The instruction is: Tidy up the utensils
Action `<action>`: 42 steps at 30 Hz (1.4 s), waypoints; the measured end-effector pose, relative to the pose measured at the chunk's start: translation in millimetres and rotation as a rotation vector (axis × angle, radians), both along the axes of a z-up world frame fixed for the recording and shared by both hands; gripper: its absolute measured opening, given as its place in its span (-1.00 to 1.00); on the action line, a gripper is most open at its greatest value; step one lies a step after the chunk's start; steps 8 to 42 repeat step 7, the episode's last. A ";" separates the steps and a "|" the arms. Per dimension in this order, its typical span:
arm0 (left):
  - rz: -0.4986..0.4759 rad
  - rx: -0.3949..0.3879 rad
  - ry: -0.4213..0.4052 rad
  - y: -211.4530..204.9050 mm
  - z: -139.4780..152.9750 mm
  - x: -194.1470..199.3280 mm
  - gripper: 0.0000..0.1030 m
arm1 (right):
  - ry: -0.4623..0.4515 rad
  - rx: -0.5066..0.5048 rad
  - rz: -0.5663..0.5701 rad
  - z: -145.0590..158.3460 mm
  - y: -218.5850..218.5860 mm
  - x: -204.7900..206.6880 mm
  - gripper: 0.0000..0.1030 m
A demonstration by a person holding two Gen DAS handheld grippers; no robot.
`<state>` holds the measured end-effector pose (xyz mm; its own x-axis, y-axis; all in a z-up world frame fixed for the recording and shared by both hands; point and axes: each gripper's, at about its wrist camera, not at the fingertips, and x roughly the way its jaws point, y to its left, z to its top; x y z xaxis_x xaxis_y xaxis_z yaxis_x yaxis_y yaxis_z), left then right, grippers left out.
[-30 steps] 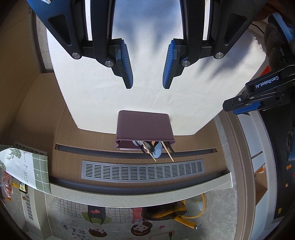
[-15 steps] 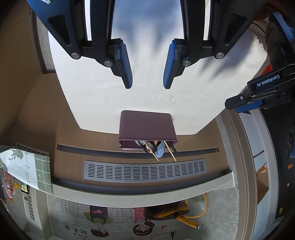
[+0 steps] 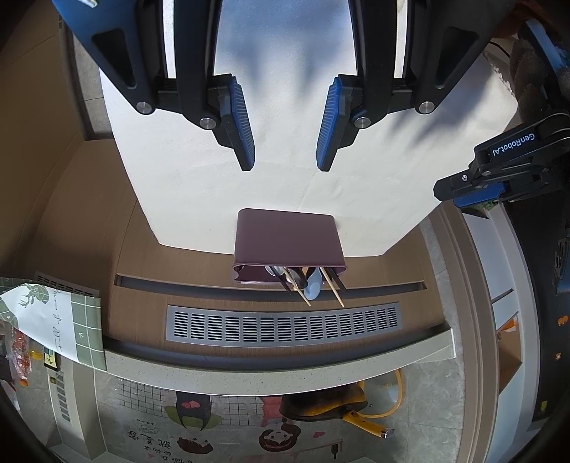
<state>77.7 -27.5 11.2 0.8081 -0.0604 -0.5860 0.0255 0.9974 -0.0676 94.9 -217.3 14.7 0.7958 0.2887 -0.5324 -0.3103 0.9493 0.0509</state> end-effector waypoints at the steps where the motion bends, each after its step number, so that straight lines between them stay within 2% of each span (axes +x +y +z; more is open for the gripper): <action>1: 0.000 -0.001 -0.002 -0.1 0.2 -0.9 -0.29 | 0.001 -0.001 0.000 0.0 0.0 0.1 -0.34; 7: 0.007 -0.040 0.003 7.5 -3.2 -0.6 -0.29 | -0.001 -0.007 -0.003 1.4 0.7 0.3 -0.31; 42: 0.007 -0.040 0.003 7.5 -3.2 -0.6 -0.29 | -0.001 -0.007 -0.003 1.4 0.7 0.3 -0.31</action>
